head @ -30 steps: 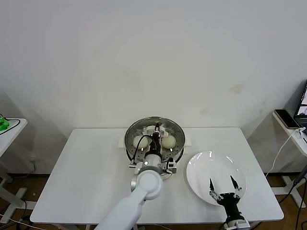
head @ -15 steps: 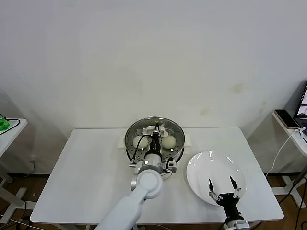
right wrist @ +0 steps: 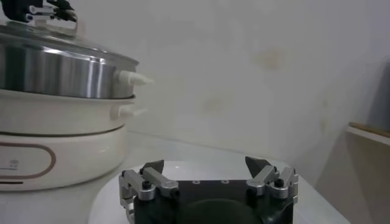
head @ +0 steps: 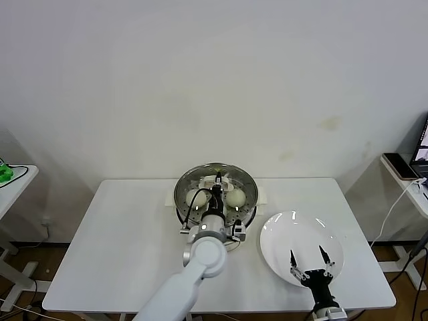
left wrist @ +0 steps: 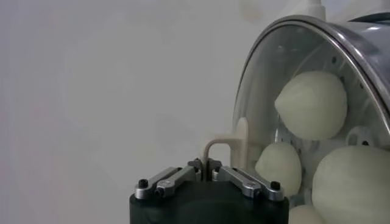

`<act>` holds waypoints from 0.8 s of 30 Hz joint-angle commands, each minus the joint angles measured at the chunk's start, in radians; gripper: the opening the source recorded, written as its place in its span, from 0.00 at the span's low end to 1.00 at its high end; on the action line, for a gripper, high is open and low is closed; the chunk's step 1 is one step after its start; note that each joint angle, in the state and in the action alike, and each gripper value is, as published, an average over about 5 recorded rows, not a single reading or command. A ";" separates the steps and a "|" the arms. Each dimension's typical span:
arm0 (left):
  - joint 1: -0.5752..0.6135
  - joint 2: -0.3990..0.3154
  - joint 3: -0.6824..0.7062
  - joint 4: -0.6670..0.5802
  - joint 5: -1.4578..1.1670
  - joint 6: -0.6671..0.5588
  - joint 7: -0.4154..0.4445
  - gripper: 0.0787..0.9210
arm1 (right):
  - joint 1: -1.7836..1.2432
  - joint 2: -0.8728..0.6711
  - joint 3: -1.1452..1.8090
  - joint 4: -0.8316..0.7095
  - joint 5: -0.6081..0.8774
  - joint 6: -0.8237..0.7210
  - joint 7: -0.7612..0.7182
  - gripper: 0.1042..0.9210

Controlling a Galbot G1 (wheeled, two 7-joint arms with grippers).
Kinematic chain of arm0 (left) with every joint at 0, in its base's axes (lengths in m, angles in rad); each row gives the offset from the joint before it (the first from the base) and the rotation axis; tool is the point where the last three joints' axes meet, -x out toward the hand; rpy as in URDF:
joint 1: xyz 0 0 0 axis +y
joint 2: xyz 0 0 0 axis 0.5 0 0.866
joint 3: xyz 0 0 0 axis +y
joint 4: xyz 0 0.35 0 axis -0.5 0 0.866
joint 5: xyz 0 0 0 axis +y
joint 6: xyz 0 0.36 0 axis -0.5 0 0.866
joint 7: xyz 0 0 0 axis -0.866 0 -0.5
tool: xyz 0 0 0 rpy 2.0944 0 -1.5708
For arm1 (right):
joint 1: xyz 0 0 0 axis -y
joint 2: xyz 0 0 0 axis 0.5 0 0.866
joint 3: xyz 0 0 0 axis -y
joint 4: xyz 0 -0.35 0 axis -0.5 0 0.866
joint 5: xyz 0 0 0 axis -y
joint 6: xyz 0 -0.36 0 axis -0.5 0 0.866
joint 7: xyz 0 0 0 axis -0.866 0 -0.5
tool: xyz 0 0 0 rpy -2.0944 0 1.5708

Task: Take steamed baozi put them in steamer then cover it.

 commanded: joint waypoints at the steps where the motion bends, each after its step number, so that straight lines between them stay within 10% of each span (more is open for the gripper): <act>1: 0.005 -0.001 -0.001 0.000 -0.002 -0.003 0.001 0.06 | 0.000 0.000 -0.001 0.000 -0.001 0.000 -0.002 0.88; 8: 0.008 -0.003 0.001 -0.008 -0.001 -0.005 0.003 0.14 | 0.000 0.000 -0.002 -0.001 -0.001 0.000 -0.002 0.88; 24: 0.028 0.016 -0.003 -0.086 0.001 -0.002 0.012 0.68 | -0.001 0.001 -0.006 -0.001 -0.004 0.001 -0.003 0.88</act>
